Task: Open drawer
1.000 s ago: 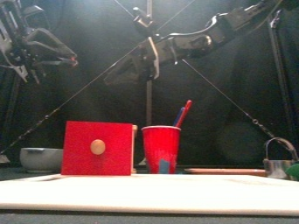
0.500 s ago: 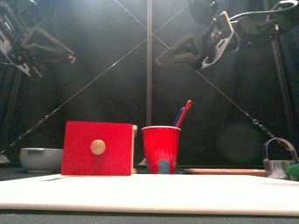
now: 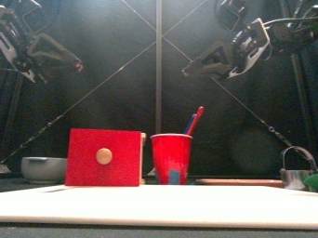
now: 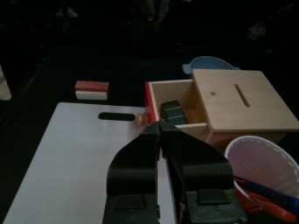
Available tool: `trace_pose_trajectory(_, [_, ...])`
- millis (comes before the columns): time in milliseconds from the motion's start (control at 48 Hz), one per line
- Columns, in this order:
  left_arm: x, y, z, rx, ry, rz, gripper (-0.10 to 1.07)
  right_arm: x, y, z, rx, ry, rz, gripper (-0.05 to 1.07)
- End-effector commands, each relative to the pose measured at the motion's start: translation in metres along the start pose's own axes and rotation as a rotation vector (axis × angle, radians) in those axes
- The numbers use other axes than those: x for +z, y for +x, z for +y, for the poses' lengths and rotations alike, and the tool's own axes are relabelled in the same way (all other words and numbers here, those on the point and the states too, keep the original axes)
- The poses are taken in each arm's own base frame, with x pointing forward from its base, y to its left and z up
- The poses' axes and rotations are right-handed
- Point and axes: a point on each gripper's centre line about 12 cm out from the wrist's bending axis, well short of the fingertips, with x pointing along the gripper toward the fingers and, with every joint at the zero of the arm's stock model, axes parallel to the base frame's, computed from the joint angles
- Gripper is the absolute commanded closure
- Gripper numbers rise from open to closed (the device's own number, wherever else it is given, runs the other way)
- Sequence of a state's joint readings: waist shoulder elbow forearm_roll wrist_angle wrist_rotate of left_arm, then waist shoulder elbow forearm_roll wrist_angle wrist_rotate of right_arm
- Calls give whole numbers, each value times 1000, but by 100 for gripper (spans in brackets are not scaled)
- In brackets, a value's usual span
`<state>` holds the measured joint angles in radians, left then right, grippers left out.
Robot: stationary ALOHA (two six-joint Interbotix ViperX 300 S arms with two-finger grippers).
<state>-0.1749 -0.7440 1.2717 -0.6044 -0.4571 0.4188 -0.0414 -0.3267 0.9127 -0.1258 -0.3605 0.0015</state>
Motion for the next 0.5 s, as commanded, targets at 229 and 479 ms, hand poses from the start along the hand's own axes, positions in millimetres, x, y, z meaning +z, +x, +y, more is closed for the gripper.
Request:
trace_pose_trajectory(229, [5, 2, 4, 16, 25, -16, 37, 10, -4, -1, -3, 3, -40, 99])
trace_pose_trajectory(479, [5, 2, 6, 17, 40, -6, 37, 7, -5, 0, -4, 15, -29, 99])
